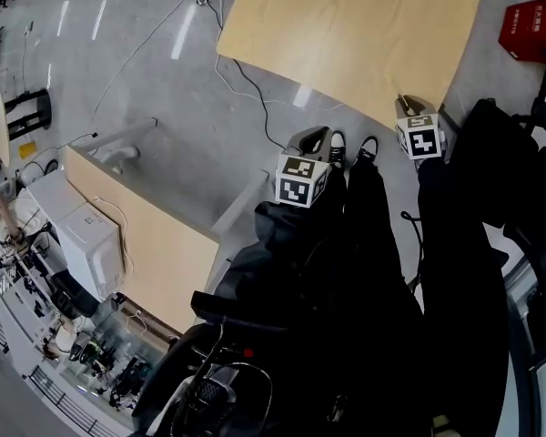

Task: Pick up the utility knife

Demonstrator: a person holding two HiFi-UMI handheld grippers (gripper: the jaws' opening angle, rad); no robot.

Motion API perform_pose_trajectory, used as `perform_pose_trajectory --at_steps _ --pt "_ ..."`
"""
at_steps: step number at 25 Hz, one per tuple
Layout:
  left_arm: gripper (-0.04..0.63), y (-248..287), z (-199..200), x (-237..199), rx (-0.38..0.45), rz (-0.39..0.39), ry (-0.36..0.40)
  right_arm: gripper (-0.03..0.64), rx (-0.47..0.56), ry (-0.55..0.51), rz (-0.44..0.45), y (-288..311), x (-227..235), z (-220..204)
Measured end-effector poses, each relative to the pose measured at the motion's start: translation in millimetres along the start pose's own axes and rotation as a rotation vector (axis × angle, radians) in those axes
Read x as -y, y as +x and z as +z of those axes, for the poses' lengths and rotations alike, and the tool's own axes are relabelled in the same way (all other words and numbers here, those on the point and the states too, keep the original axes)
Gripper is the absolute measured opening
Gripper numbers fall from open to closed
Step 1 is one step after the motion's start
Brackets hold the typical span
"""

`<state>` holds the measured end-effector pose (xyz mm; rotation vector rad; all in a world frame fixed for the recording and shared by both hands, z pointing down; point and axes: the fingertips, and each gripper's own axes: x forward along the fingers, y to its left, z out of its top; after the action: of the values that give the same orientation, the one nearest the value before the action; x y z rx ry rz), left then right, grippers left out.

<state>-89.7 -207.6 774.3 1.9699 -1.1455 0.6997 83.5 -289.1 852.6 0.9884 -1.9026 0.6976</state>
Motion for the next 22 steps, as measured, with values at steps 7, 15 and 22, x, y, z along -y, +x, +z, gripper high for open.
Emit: perform_pose_trajectory --at_steps 7,15,22 --pt "0.000 -1.3 -0.2 3.0 -0.006 -0.004 0.003 0.066 0.009 -0.004 -0.003 -3.6 -0.3 0.9" --pt "0.000 -7.0 13.5 16.1 0.024 -0.020 0.028 0.064 0.081 -0.062 -0.020 -32.6 -5.5 17.8" --pt "0.000 -26.7 55.5 38.4 0.131 -0.041 0.040 0.064 0.229 -0.096 -0.056 -94.7 -13.0 47.8"
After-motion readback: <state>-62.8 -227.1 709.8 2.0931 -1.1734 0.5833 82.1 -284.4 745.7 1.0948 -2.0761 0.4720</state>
